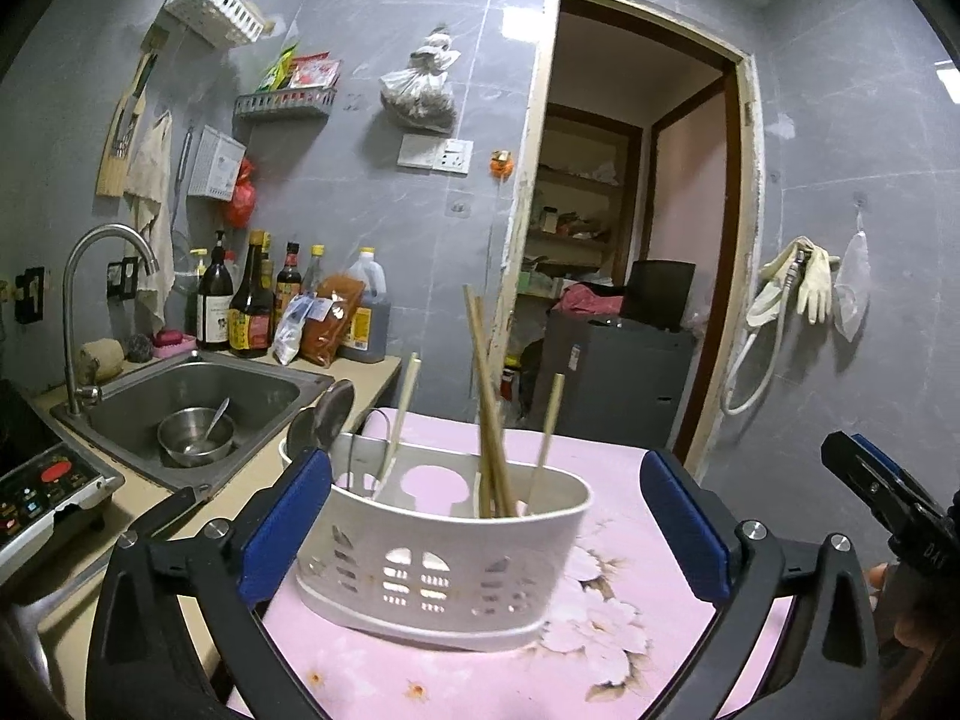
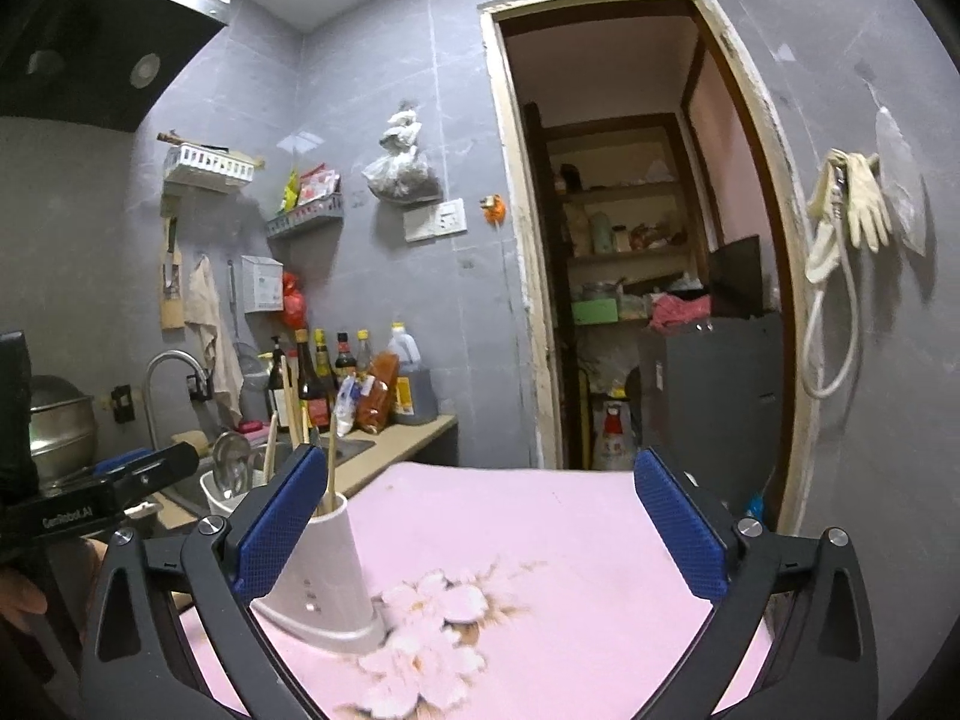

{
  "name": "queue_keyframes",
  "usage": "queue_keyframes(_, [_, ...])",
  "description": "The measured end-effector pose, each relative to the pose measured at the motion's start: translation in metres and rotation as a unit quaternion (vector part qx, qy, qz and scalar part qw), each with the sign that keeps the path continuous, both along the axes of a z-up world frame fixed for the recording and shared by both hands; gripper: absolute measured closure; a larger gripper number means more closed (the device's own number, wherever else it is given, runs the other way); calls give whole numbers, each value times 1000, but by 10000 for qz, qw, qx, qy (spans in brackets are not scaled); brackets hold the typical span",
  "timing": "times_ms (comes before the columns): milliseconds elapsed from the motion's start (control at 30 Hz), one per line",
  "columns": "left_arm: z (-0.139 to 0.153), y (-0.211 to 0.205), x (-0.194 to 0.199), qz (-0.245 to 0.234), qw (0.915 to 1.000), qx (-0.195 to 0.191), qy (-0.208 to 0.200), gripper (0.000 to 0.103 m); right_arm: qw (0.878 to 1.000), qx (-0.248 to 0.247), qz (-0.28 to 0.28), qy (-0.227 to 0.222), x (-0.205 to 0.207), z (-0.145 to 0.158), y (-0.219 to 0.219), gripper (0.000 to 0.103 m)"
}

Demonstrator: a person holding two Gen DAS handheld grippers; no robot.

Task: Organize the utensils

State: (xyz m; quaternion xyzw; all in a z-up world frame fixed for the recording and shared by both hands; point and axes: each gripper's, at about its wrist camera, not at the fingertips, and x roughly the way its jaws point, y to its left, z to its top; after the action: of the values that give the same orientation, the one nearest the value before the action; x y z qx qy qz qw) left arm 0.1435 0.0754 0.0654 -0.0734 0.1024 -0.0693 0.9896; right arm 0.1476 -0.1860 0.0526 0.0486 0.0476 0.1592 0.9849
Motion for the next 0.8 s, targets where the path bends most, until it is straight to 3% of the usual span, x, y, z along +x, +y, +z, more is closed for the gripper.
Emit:
queue_keyframes(300, [-8, -18, -29, -240, 9997, 60, 10, 2, 9993, 4, -203, 302, -34, -4, -18, 0])
queue_keyframes(600, [-15, -21, -54, -187, 9998, 40, 83, 2, 9990, -90, -277, 342, -63, -11, -24, 0])
queue_keyframes(800, [-24, -24, -71, -67, 9995, 240, 197, 2, 9983, -31, -268, 523, -81, -21, -27, 0])
